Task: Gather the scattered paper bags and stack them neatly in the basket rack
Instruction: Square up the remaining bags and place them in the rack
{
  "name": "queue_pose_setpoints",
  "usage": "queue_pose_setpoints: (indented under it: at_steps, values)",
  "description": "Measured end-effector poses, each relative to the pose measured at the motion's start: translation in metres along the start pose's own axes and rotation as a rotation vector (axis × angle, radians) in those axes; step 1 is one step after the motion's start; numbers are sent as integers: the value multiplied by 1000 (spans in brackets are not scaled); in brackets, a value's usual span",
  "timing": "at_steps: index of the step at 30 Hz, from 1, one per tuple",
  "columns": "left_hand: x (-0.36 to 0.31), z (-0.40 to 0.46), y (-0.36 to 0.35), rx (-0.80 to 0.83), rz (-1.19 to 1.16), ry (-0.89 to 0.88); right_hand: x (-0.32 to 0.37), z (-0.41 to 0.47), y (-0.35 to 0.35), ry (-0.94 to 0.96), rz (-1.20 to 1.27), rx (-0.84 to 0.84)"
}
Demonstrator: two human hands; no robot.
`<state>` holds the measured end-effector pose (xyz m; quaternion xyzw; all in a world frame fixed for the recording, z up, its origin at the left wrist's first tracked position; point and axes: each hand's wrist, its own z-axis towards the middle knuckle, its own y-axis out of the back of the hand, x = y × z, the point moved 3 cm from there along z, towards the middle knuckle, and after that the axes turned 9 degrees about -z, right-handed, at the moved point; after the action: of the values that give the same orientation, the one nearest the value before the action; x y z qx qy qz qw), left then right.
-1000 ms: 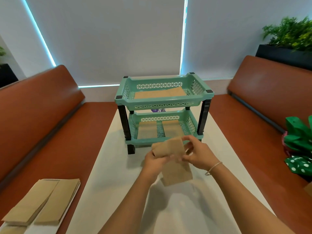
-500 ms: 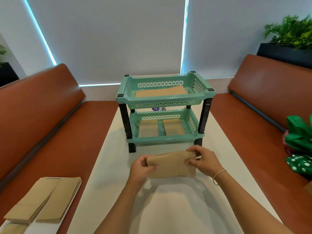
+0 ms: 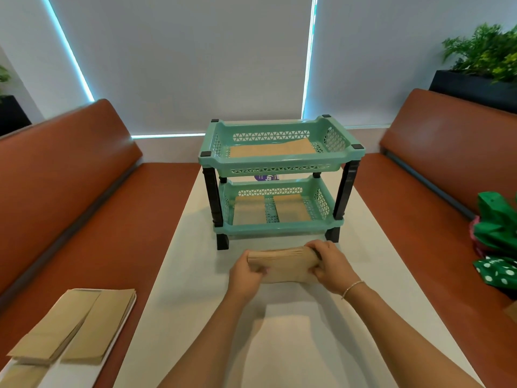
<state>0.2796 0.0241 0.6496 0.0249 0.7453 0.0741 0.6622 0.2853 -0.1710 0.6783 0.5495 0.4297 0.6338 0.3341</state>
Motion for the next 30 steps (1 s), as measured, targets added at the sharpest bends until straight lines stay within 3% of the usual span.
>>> queue_pose_setpoints:
  at_steps: [5, 8, 11, 13, 15, 18, 24, 30]
  values:
    - [17, -4, 4, 44, 145, 75, 0, -1, -11, -59, -229, 103]
    - [11, -4, 6, -10, 69, 56, 2, 0, -8, -95, -178, 71]
    - [5, -1, 8, -88, -322, 138, -5, -6, -6, -219, 131, 70]
    - [4, -5, 0, 30, -480, 178, -4, -17, -16, -323, 628, 178]
    - [4, -10, -13, 206, -443, 193, 1, -25, -28, -377, 975, 274]
    - [2, -16, -23, 298, -274, 168, 4, -30, -35, -354, 867, 272]
    - [-14, -16, -27, 189, 60, -2, 14, -20, -19, -298, 578, -24]
    - [-23, -21, -33, 106, 57, -104, 29, -26, -10, -230, 561, -168]
